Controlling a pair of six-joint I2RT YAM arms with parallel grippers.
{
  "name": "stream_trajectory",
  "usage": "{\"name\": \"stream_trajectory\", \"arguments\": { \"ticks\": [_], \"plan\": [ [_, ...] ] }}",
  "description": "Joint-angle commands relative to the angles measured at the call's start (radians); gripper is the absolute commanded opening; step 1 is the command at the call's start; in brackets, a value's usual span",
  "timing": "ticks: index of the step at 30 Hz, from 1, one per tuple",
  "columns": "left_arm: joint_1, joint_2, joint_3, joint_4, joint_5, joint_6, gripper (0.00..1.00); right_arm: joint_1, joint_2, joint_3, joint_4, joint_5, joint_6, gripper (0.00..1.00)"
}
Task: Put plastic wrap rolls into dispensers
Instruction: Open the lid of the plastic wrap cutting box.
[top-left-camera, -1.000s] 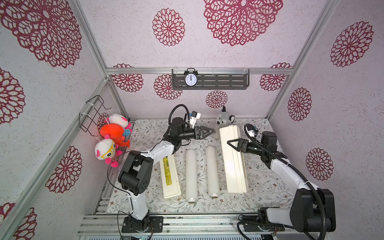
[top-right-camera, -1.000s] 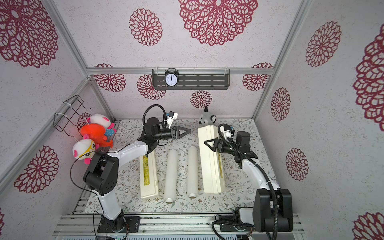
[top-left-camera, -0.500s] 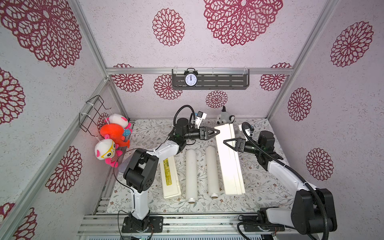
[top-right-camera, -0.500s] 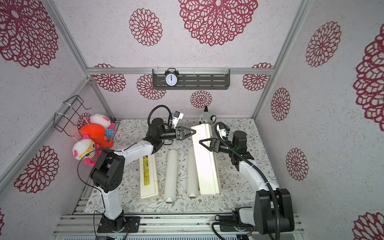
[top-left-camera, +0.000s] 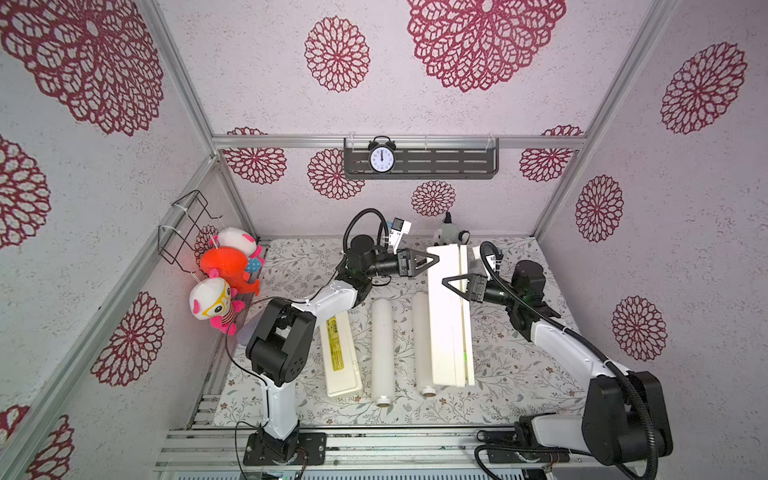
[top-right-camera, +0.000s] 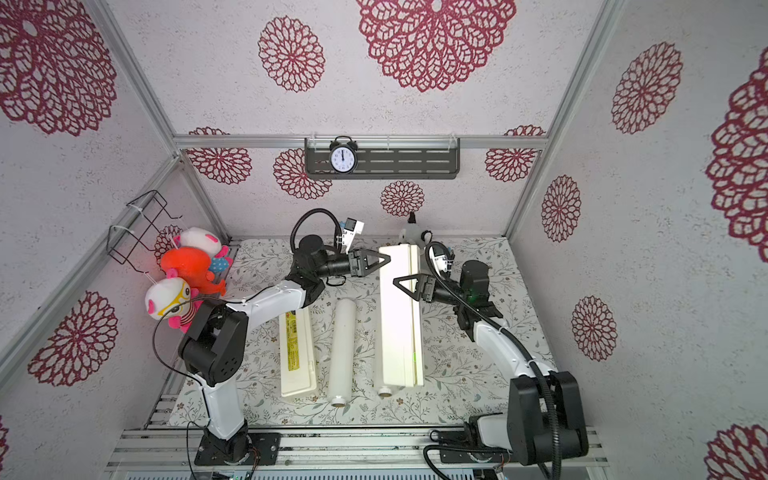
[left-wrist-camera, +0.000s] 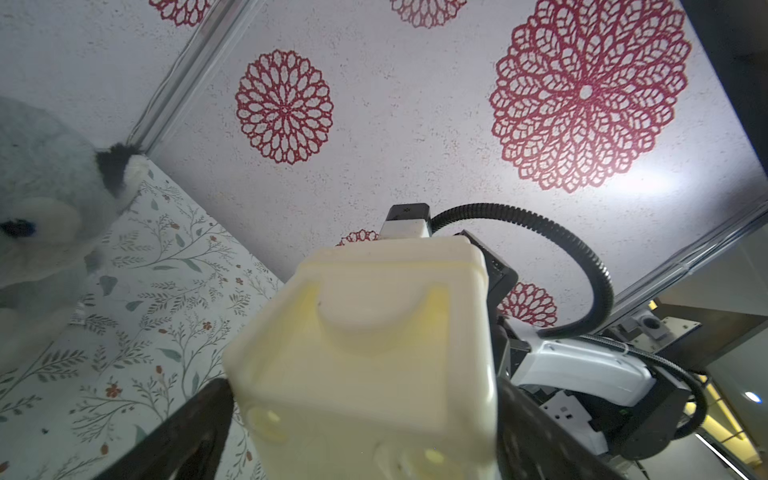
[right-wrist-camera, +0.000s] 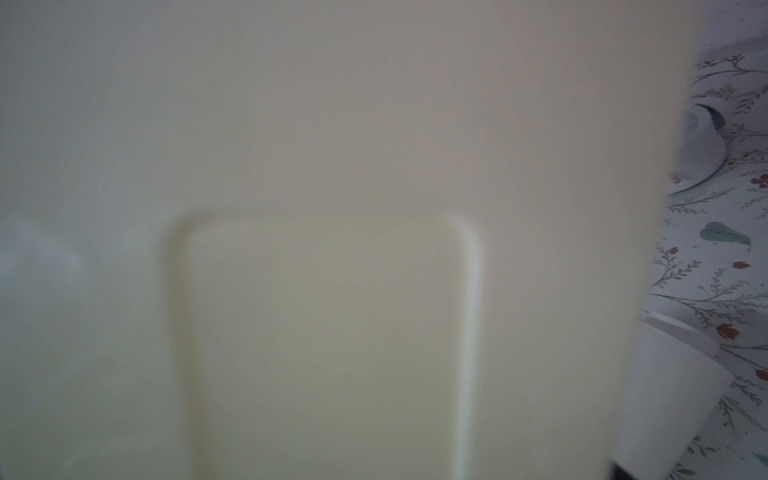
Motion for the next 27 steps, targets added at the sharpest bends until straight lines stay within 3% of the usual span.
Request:
{"name": "stream_trajectory", "arguments": {
  "ticks": [1, 5, 13, 21, 24, 27],
  "plan": [
    [-0.025, -0.008, -0.002, 0.213, 0.11, -0.138, 0.98, 0.027, 0.007, 0.027, 0.12, -0.073, 0.083, 0.81],
    [-0.026, -0.034, 0.006, -0.007, 0.109, -0.014, 0.98, 0.026, 0.014, 0.032, 0.133, -0.087, 0.102, 0.81],
    [-0.024, -0.034, 0.027, -0.006, 0.09, -0.013, 0.98, 0.029, 0.051, 0.026, 0.165, -0.1, 0.145, 0.81],
    [-0.02, -0.055, 0.046, -0.192, -0.021, 0.094, 0.98, 0.031, 0.058, 0.06, -0.04, -0.052, 0.01, 0.81],
    [-0.008, -0.062, 0.031, -0.168, -0.022, 0.079, 0.96, 0.026, 0.055, 0.053, -0.013, -0.059, 0.022, 0.81],
    [0.011, -0.063, -0.003, -0.06, -0.01, 0.014, 0.91, 0.002, 0.05, 0.017, 0.144, -0.087, 0.129, 0.8]
  ]
}}
